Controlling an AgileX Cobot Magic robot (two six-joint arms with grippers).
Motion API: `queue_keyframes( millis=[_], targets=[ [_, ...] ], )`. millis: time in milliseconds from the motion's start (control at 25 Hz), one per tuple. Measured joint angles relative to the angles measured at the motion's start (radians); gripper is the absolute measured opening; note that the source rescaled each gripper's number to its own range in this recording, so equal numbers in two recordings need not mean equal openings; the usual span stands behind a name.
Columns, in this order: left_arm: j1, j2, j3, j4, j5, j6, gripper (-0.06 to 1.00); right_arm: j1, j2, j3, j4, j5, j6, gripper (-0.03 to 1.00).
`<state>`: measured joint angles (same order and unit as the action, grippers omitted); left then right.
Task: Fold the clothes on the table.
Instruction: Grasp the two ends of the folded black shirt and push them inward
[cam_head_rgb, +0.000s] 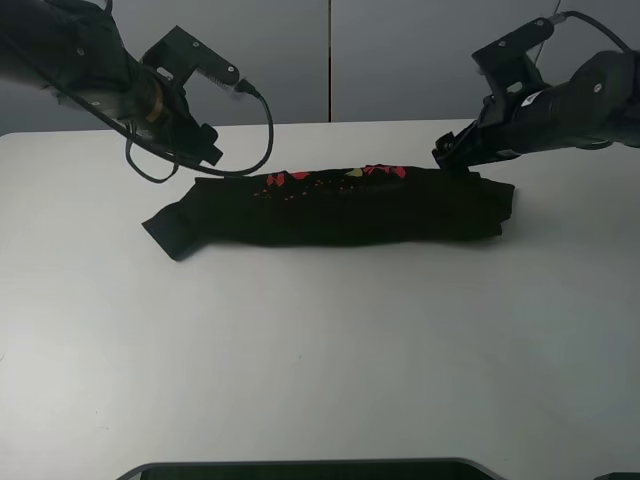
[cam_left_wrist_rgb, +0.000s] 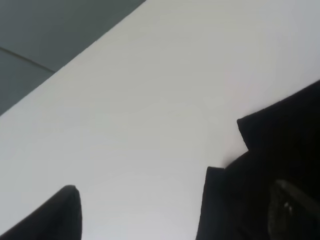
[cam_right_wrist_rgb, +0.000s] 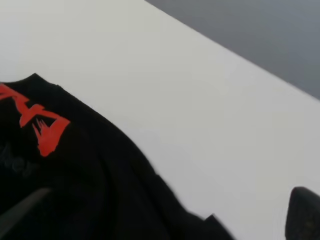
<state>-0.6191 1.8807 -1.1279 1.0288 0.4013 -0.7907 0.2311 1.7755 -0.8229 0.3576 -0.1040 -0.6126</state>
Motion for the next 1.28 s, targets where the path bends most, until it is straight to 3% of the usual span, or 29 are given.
queue_keyframes(
  millis=[120, 320, 440, 560, 720, 1280],
  targets=[
    [0.000, 0.000, -0.007, -0.136, 0.056, 0.017, 0.98, 0.000, 0.000, -0.028, 0.103, 0.104, 0.000, 1.00],
    [0.015, 0.017, -0.105, -0.487, 0.202, 0.276, 0.98, 0.000, 0.002, -0.163, 0.148, 0.340, 0.073, 1.00],
    [0.064, 0.059, -0.197, -0.751, 0.319, 0.450, 0.98, 0.000, 0.007, -0.260, 0.065, 0.489, 0.184, 1.00],
    [0.127, 0.120, -0.273, -0.915, 0.431, 0.550, 0.99, 0.000, 0.037, -0.347, -0.092, 0.644, 0.340, 1.00],
    [0.161, 0.178, -0.310, -0.956, 0.482, 0.574, 0.99, 0.000, 0.067, -0.397, -0.208, 0.754, 0.458, 1.00],
    [0.161, 0.307, -0.313, -0.983, 0.440, 0.580, 0.99, 0.000, 0.103, -0.399, -0.228, 0.799, 0.486, 1.00]
  ],
)
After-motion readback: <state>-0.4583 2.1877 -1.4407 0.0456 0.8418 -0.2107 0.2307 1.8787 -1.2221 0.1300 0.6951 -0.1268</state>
